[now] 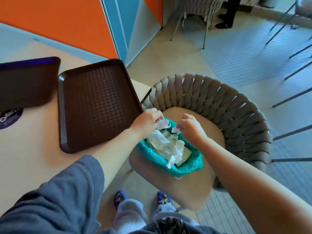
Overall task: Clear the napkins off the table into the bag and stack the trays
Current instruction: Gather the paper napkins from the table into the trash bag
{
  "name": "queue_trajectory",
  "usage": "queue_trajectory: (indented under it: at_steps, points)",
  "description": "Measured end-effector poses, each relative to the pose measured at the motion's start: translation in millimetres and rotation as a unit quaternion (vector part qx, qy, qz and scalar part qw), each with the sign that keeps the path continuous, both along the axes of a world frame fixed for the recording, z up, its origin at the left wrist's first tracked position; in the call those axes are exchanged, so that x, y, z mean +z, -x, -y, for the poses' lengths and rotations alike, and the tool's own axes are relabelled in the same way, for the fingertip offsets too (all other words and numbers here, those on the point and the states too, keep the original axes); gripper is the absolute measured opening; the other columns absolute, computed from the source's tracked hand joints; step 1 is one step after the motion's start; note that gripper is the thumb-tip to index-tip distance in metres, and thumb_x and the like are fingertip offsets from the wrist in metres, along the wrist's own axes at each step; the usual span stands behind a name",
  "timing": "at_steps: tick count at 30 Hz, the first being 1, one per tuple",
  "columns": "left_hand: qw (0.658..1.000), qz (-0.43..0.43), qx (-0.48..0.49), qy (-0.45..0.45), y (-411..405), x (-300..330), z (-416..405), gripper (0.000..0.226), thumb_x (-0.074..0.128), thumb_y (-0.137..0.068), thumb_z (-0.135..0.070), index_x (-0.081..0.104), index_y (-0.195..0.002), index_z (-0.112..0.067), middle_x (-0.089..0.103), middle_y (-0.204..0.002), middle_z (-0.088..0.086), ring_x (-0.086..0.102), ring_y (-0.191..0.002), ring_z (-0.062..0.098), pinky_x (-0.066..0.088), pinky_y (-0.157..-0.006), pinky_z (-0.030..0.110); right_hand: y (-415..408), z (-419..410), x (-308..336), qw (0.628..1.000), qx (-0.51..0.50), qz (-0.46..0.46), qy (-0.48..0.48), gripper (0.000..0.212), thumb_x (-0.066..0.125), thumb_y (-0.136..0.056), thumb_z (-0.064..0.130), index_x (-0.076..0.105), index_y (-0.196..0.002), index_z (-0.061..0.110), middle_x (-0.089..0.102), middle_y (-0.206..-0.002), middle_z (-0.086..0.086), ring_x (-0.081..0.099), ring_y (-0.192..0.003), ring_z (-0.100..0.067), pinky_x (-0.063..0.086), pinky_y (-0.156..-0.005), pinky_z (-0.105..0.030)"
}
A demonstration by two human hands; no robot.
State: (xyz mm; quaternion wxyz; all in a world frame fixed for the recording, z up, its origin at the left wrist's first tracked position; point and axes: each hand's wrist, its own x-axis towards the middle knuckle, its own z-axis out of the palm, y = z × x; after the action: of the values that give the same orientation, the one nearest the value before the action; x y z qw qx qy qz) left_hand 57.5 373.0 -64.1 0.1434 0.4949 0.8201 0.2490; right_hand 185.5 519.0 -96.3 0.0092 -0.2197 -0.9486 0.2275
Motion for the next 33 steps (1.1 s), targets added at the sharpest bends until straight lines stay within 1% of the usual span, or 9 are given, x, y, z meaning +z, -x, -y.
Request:
queue_trajectory:
  at_steps: [4,8,10,15,20,23,26,29,33]
  points:
    - [0.999,0.013,-0.014,0.048,-19.2,-22.3,-10.1,0.016,0.056,-0.085,0.004,0.066,-0.096,0.000,0.061,-0.101,0.016,0.058,-0.098,0.028,0.048,-0.086,0.041,-25.1,-4.6,-21.9,0.999,-0.009,0.042,0.021,0.018,0.057,-0.079,0.000,0.071,-0.088,0.008,0.056,-0.101,-0.012,0.049,-0.101,-0.030,0.044,-0.081,-0.032]
    - [0.995,0.009,-0.013,0.100,-27.3,-37.2,-9.8,0.027,0.051,-0.084,0.007,0.067,-0.100,-0.006,0.060,-0.110,0.009,0.055,-0.105,0.024,0.046,-0.089,0.040,-35.2,-5.9,-30.5,0.995,0.025,0.085,0.041,0.024,0.056,-0.086,0.012,0.068,-0.106,0.012,0.059,-0.109,-0.009,0.052,-0.107,-0.027,0.047,-0.090,-0.036]
    - [0.994,0.000,-0.005,0.106,-28.8,-39.6,-6.4,0.032,0.047,-0.083,0.008,0.066,-0.104,-0.008,0.059,-0.113,0.006,0.051,-0.109,0.023,0.046,-0.088,0.040,-35.6,-6.5,-30.3,0.996,0.027,0.079,0.037,0.027,0.054,-0.088,0.016,0.066,-0.112,0.012,0.060,-0.113,-0.008,0.052,-0.109,-0.026,0.048,-0.091,-0.037]
    - [0.994,-0.015,0.042,0.098,-28.9,-26.6,5.6,0.036,0.044,-0.078,0.007,0.065,-0.102,-0.012,0.057,-0.111,0.005,0.048,-0.110,0.022,0.044,-0.086,0.037,-22.1,-6.8,-20.8,0.998,0.026,0.048,0.021,0.031,0.049,-0.091,0.015,0.061,-0.119,0.015,0.058,-0.118,-0.008,0.048,-0.113,-0.026,0.048,-0.090,-0.039]
    - [0.995,-0.049,0.088,0.022,-22.7,-1.6,33.2,0.034,0.047,-0.077,0.006,0.065,-0.102,-0.008,0.060,-0.108,0.006,0.050,-0.106,0.024,0.047,-0.085,0.041,15.5,11.3,1.7,0.999,0.044,-0.021,0.003,0.034,0.051,-0.091,0.015,0.057,-0.125,0.013,0.055,-0.123,-0.010,0.045,-0.117,-0.029,0.043,-0.094,-0.038]
    - [0.989,-0.078,0.125,-0.004,-13.0,12.4,63.1,0.032,0.049,-0.080,0.004,0.065,-0.104,-0.008,0.061,-0.109,0.006,0.050,-0.105,0.025,0.048,-0.080,0.042,42.6,38.0,18.5,0.996,0.078,-0.048,-0.011,0.036,0.050,-0.091,0.014,0.055,-0.126,0.013,0.053,-0.127,-0.009,0.045,-0.117,-0.030,0.043,-0.097,-0.041]
    - [0.982,-0.095,0.160,-0.014,2.6,22.3,103.2,0.032,0.049,-0.082,0.004,0.063,-0.109,-0.007,0.060,-0.114,0.008,0.049,-0.108,0.026,0.047,-0.084,0.042,68.3,69.8,32.8,0.991,0.111,-0.073,-0.027,0.035,0.050,-0.091,0.017,0.056,-0.126,0.014,0.053,-0.129,-0.009,0.045,-0.118,-0.030,0.041,-0.099,-0.043]
    - [0.975,-0.090,0.203,0.003,19.4,26.3,155.4,0.035,0.047,-0.085,0.003,0.060,-0.115,-0.009,0.055,-0.122,0.005,0.045,-0.115,0.022,0.045,-0.090,0.039,90.6,107.0,39.7,0.987,0.131,-0.087,-0.040,0.034,0.049,-0.092,0.021,0.056,-0.125,0.016,0.052,-0.130,-0.006,0.044,-0.120,-0.028,0.039,-0.100,-0.043]
    - [0.952,-0.101,0.284,0.048,40.0,32.7,238.9,0.038,0.048,-0.084,-0.001,0.057,-0.119,-0.013,0.050,-0.126,0.003,0.042,-0.119,0.022,0.042,-0.091,0.036,116.9,168.4,44.7,0.983,0.161,-0.082,-0.039,0.034,0.049,-0.092,0.021,0.056,-0.125,0.017,0.053,-0.129,-0.005,0.043,-0.120,-0.028,0.039,-0.097,-0.044]
